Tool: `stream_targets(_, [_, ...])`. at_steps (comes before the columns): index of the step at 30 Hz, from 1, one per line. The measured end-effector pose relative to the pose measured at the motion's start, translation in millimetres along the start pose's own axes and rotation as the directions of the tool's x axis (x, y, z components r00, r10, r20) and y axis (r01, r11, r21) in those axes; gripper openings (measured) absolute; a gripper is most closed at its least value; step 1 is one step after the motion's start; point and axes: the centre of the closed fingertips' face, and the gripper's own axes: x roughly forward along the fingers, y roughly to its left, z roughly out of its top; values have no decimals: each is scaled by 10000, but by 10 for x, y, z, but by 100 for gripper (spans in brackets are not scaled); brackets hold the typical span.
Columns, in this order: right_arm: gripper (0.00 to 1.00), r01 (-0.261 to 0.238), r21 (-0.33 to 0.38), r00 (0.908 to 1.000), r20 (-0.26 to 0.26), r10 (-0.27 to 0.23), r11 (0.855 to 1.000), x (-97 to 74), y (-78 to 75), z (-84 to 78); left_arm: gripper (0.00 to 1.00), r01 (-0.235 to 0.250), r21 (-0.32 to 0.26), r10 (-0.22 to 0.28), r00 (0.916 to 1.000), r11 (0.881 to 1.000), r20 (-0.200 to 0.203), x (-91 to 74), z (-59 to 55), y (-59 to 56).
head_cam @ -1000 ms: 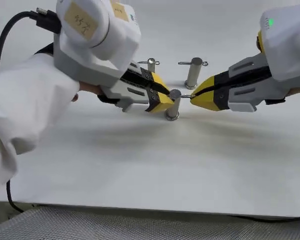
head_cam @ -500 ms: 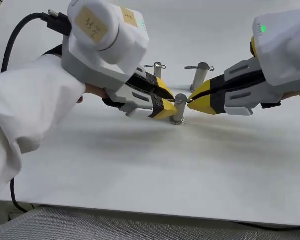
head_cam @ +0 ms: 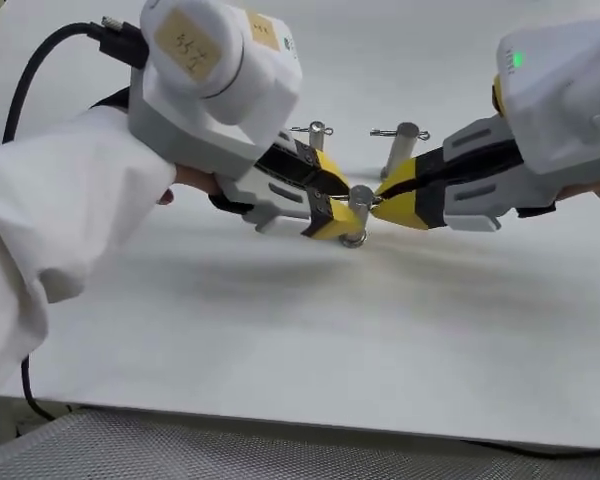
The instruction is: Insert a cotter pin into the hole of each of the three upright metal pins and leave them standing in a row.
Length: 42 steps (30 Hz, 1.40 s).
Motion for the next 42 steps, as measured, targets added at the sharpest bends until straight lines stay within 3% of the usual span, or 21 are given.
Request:
stream_targets(4, [18, 180, 233, 9998, 105, -183, 9996, 33, 11, -9, 41, -158, 91, 158, 9999, 9998, 37, -20, 9, -5])
stream_targets(7, [20, 327, 474, 9993, 175, -336, 9983, 57, 14, -13, 49, -50, 73, 49, 9999, 10000, 160, -49, 5, -68])
stream_targets(10, [23, 608, 1119, 9968, 452, -663, 9919, 92, -18, 7, 56, -335, -254, 347, 9982, 9991, 493, -69, -10, -73])
stream_targets(15, [23, 662, 1359, 9943, 739, -767, 9885, 168, 4, 42, 76, -319, -727, 380, 9957, 9968, 845, -116, -69, -151])
stream_targets(18, [22, 666, 1541, 9930, 859, -805, 9858, 213, -2, 57, 83, -351, -908, 437, 9945, 9953, 954, -145, -90, -209])
stream_targets(23, [21, 813, 1766, 9912, 890, -982, 9809, 252, -16, 76, 99, -464, -1473, 696, 9852, 9880, 1566, -184, -72, -286])
stream_targets(30, [15, 923, 1759, 9924, 637, -1049, 9801, 285, -9, 44, 99, -673, -1475, 864, 9881, 9868, 1272, -180, -163, -353])
stream_targets(34, [9, 958, 1810, 9930, 505, -1065, 9788, 283, -14, 18, 99, -672, -1689, 903, 9870, 9833, 1329, -184, -172, -376])
stream_targets(42, [8, 855, 1473, 9946, 452, -931, 9854, 280, 0, 23, 98, -672, -1839, 921, 9872, 9806, 1301, -201, -161, -438])
